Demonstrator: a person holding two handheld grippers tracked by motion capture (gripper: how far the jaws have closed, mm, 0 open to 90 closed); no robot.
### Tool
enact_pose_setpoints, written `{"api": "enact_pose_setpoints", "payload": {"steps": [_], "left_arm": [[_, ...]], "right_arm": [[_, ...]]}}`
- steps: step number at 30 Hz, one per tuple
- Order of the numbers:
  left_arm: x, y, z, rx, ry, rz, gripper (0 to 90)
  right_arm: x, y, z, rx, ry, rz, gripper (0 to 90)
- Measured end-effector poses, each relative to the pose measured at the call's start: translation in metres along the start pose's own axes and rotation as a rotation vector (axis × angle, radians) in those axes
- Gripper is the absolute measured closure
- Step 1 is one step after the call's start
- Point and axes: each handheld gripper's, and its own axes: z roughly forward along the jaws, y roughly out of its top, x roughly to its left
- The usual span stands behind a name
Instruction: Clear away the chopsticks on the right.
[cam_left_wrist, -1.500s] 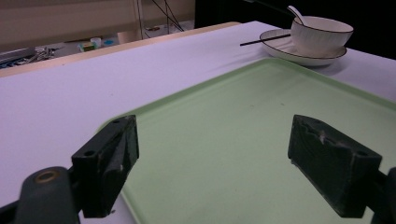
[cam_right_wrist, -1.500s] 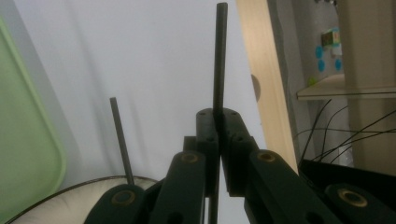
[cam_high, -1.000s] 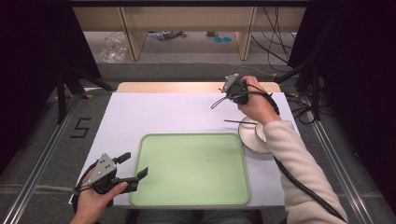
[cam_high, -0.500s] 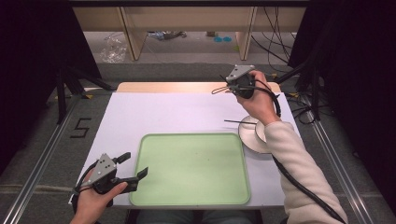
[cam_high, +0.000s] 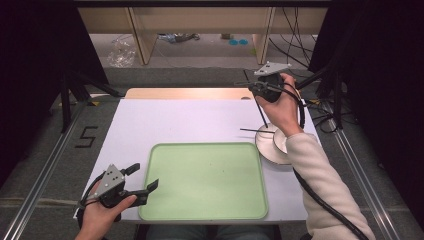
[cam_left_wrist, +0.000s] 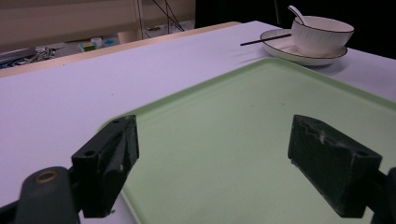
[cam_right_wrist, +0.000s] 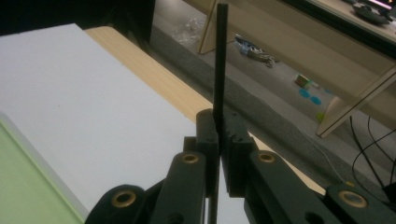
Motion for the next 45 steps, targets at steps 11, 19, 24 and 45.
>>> {"api": "enact_pose_setpoints", "payload": {"steps": [11, 19, 24, 45], "left_arm": [[0.0, 0.0, 0.0, 0.001, 0.001, 0.002, 16.2], [0.0, 0.0, 0.0, 0.0, 0.001, 0.001, 16.2], [0.0, 0.0, 0.0, 0.0, 0.001, 0.002, 16.2], [-0.001, 0.001, 0.0, -0.002, -0.001, 0.013, 16.3]], "right_arm": [[0.0, -0.001, -0.017, 0.054, 0.003, 0.244, 88.0], [0.008, -0.013, -0.024, 0.145, 0.036, 0.419, 88.0], [0.014, -0.02, -0.03, 0.201, 0.054, 0.511, 88.0], [0.03, -0.044, -0.024, 0.399, 0.074, 0.611, 88.0]]}}
